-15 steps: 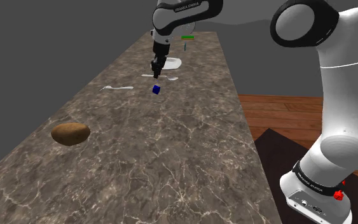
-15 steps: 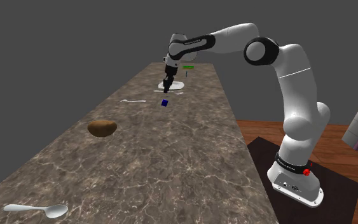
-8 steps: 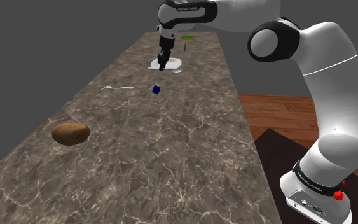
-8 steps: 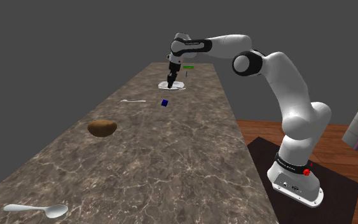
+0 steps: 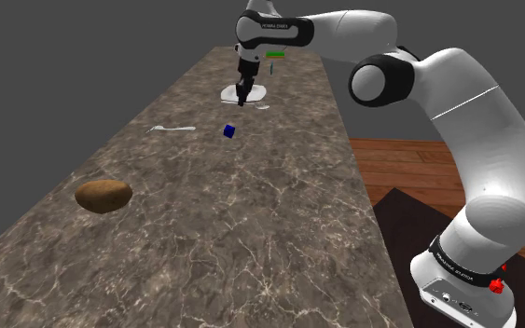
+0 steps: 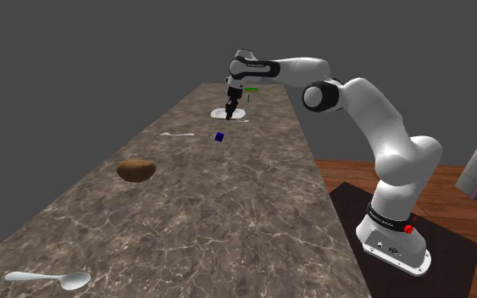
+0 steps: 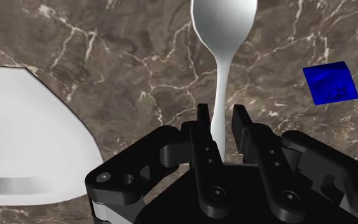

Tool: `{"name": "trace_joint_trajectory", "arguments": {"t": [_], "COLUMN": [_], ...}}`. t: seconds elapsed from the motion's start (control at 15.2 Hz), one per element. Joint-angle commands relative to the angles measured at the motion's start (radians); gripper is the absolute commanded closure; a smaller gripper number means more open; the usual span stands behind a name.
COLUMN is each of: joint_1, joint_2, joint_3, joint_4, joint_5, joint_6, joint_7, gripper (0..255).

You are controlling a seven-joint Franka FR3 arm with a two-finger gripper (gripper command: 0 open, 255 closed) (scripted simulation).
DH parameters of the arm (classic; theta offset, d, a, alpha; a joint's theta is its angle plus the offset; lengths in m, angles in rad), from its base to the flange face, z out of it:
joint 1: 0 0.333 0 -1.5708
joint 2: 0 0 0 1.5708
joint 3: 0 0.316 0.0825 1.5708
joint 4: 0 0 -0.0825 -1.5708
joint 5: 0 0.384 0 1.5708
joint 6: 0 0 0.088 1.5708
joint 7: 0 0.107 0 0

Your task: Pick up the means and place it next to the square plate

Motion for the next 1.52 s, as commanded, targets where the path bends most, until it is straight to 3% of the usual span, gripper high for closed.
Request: {"name": "trace_joint_trajectory", "arguments": {"t": [0.0,0.53,1.06,1.12,1.45], "joint_1": [-0.005,-0.015,-0.015,-0.015,-0.015], "joint_2": [-0.012,-0.021,-0.021,-0.021,-0.021], "joint_3": [0.0,0.001,0.001,0.001,0.001], "joint_4": [-0.051,-0.18,-0.18,-0.18,-0.18], "joint_5": [0.002,0.007,0.007,0.007,0.007], "joint_6": [0.038,0.156,0.156,0.156,0.156], "joint_7": [-0.006,-0.022,-0.022,-0.022,-0.022], "gripper": [255,255,255,0,0]}}
